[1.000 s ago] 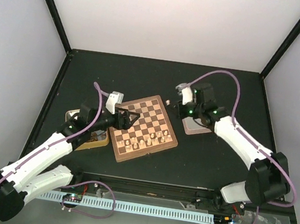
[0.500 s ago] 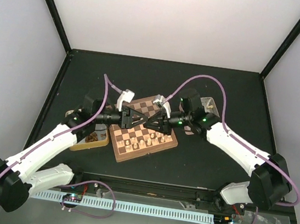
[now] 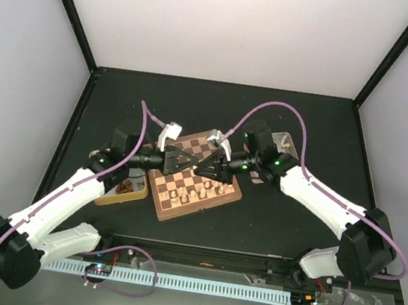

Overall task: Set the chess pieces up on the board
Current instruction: Place the chess piece on the chessboard.

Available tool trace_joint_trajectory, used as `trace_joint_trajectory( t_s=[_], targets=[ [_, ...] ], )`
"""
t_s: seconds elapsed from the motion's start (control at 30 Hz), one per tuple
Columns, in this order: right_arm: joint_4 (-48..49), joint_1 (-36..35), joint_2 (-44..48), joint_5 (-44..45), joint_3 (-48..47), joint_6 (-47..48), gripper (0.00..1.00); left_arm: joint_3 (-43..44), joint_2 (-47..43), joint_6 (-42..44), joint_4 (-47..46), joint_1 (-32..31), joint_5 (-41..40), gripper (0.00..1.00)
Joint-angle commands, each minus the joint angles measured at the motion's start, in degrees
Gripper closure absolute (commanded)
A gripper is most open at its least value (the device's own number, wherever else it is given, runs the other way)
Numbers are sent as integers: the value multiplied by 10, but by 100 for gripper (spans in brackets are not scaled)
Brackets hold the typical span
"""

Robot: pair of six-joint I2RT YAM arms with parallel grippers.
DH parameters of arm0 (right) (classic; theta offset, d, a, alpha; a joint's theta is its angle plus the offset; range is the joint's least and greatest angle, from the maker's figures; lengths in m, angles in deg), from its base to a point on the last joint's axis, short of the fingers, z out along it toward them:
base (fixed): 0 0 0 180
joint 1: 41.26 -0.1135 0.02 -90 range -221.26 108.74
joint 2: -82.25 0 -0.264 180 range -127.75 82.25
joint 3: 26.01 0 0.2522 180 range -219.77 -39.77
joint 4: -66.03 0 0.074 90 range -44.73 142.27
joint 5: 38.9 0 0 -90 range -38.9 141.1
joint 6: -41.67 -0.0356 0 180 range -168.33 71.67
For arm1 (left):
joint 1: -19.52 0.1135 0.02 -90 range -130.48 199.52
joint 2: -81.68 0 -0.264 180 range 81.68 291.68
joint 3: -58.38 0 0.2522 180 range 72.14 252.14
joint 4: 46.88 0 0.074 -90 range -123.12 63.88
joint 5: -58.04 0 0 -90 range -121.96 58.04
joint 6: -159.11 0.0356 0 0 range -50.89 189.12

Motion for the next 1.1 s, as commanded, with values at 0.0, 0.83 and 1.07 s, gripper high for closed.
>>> trace_joint_trajectory(
  t_s=[0.0, 0.83, 1.07],
  targets=[
    [29, -2, -7, 35, -13, -14, 76, 10, -13, 14, 14, 0, 28, 99],
    [28, 42, 2, 281, 42, -113, 33, -148, -137, -101, 261, -223, -616, 99],
    [27, 49, 3, 292, 46, -118, 33, -131, -122, -17, 167, -229, -600, 99]
  ],
)
